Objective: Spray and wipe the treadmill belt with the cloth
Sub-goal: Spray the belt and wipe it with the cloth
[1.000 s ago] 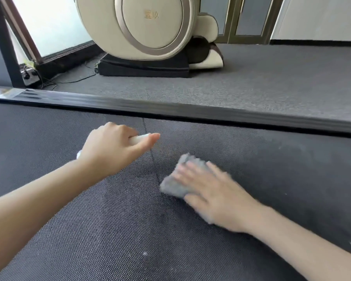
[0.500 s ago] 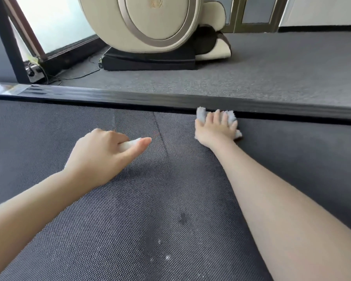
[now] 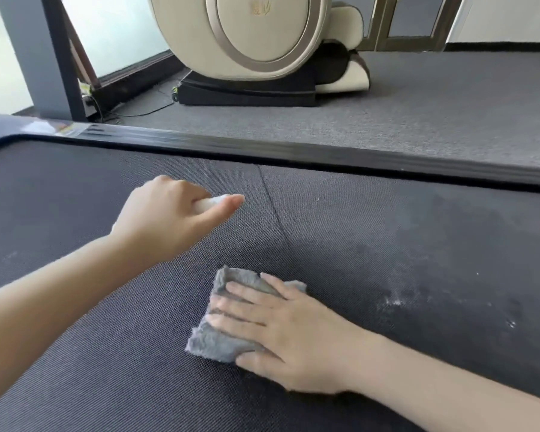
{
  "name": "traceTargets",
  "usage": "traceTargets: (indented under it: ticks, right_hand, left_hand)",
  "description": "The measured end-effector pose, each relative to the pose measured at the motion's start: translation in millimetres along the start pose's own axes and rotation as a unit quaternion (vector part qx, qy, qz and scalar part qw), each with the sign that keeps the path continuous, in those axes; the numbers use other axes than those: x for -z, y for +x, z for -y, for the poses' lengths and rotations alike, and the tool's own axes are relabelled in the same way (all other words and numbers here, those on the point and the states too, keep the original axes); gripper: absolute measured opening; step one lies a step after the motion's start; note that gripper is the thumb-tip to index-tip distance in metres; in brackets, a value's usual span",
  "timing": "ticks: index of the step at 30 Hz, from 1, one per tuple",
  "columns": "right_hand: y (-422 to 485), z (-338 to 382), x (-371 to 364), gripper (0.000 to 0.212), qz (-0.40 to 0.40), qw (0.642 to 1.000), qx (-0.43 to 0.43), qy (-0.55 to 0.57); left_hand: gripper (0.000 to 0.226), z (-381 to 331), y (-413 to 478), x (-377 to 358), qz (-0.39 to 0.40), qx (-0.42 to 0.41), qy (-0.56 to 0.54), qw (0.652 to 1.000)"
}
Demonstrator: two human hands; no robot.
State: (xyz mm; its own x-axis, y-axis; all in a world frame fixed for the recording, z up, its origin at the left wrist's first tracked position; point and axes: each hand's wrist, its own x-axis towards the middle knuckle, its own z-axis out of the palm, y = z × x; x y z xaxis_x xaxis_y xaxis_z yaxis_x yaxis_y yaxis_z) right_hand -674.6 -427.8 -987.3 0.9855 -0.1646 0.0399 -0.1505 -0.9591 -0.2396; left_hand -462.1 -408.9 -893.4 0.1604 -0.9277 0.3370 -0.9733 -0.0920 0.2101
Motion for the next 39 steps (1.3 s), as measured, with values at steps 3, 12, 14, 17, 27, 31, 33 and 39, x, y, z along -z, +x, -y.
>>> traceTargets:
  ticks: [3, 12, 14, 17, 27, 31, 33, 39]
  right_hand:
    - [10, -36, 11, 0.054, -0.026, 0.996, -0.073, -0.037]
    - [50, -92, 22, 0.055, -0.04, 0.924, -0.378, -0.041]
    - [48, -36, 4, 0.064, -0.06, 0.966, -0.248, -0.048]
    - [14, 49, -14, 0.061, -0.03, 0.998, -0.057, -0.023]
    - [-22, -8, 5, 0.053, -0.039, 0.983, -0.147, -0.1]
    - [-10, -84, 24, 0.054, -0.009, 0.919, -0.39, -0.061]
    - [-6, -70, 17, 0.057, -0.007, 0.925, -0.375, -0.067]
    - [-76, 85, -17, 0.055, -0.027, 0.999, -0.037, -0.024]
  left_hand:
    - [0.076, 2, -12, 14, 0.002, 0.002, -0.001, 1.0]
    - [0.078, 2, -48, 26, 0.021, 0.008, -0.007, 1.0]
    - [0.079, -2, -52, 28, 0.018, 0.003, -0.009, 1.0]
    - [0.079, -7, -58, 33, 0.014, -0.003, -0.01, 1.0]
    - [0.077, -13, -85, 37, 0.036, -0.001, 0.003, 0.999]
    - [0.075, -11, -91, 40, 0.041, 0.006, 0.004, 0.999]
    - [0.076, -12, -90, 43, 0.04, 0.009, -0.003, 0.999]
    - [0.089, -19, -84, 38, 0.023, 0.012, -0.022, 0.999]
